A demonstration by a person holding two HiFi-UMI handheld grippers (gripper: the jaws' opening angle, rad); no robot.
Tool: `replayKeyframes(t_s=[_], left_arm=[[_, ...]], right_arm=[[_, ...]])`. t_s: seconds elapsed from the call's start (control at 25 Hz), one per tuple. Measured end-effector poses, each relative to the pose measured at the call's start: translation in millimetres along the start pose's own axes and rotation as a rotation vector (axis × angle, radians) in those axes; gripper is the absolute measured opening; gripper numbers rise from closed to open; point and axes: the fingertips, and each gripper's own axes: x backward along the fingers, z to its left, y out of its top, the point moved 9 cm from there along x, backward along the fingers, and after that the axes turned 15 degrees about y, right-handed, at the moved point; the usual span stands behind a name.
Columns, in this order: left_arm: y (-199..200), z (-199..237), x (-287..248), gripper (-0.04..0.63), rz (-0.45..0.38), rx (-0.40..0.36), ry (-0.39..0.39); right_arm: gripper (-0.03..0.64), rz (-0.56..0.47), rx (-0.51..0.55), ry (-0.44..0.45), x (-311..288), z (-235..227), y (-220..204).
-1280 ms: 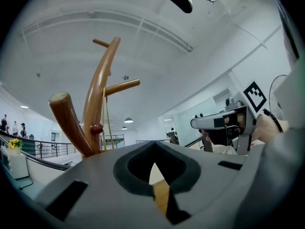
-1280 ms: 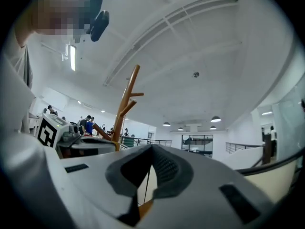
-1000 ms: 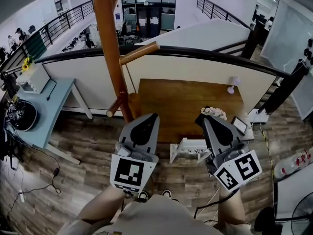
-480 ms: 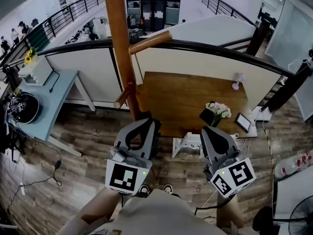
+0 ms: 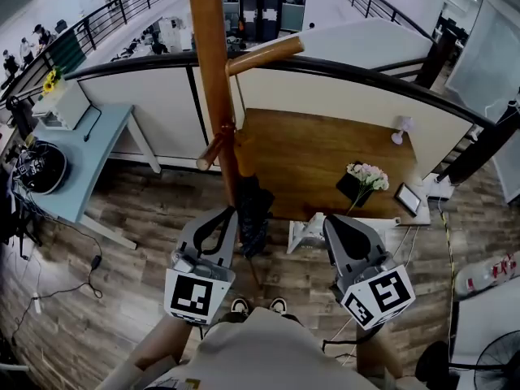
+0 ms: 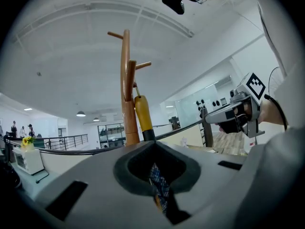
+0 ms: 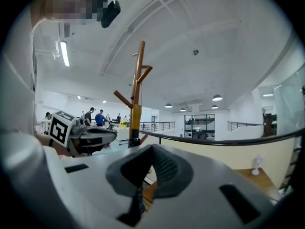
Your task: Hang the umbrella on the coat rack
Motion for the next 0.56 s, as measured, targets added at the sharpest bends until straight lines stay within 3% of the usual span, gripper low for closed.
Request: replayKeyframes(t_s=[0.36,0.56], left_arm=[[1,16,0,0.003,0.015,0.019,0.044],[0,24,1,0.003,0.035,0.070,0.049]], right_arm=[[0.003,-0.013,-0.017,0.020,-10,-1,3],[0.003,0.002,-0.016,0.018,-12,-1,1]])
